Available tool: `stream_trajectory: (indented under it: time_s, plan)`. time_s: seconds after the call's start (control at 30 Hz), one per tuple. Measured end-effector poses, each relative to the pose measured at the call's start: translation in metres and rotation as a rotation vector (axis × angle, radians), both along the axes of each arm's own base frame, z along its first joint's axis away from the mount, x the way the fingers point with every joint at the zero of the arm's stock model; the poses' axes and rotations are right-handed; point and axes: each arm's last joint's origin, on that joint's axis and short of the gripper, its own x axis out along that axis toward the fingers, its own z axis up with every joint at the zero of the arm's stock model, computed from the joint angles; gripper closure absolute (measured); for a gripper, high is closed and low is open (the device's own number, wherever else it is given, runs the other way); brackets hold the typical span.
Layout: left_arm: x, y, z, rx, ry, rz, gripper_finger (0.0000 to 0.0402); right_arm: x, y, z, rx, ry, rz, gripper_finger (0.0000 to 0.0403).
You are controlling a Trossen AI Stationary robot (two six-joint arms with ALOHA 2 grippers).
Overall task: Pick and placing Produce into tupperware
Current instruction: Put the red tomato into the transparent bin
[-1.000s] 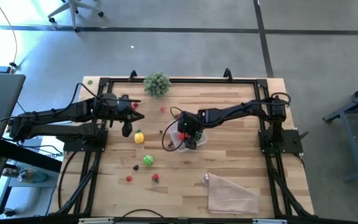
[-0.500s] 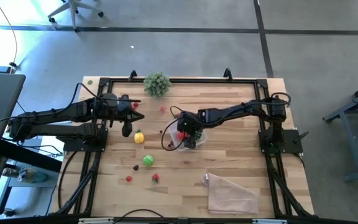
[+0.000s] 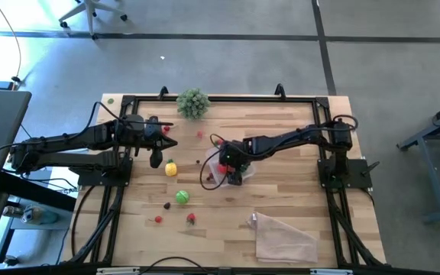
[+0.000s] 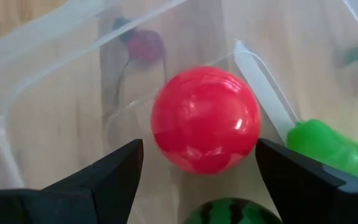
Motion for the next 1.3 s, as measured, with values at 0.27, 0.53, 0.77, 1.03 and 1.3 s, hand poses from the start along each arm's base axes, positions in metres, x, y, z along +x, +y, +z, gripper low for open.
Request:
stream_trajectory:
  time_s: [0.27, 0.53, 0.77, 1.03, 1.3]
  plan:
    - [0.0, 0.0, 0.0, 0.0, 0.0, 0.0, 0.0401, -0.003, 0.022, -0.001, -0.037, 0.037, -0.058, 0.01]
    - [0.0, 0.0, 0.0, 0.0, 0.0, 0.0, 0.0401, -0.004, 0.034, -0.001, -0.078, 0.032, -0.065, 0.01]
    - [0.0, 0.0, 0.0, 0.0, 0.0, 0.0, 0.0401, -0.004, 0.034, -0.001, -0.074, 0.031, -0.063, 0.01]
    - [0.0, 0.0, 0.0, 0.0, 0.0, -0.001, 0.0401, -0.005, 0.033, 0.004, -0.078, 0.022, -0.062, 0.01]
    - [0.0, 0.0, 0.0, 0.0, 0.0, 0.0, 0.0401, -0.008, 0.033, 0.018, -0.09, -0.012, -0.071, 0.01]
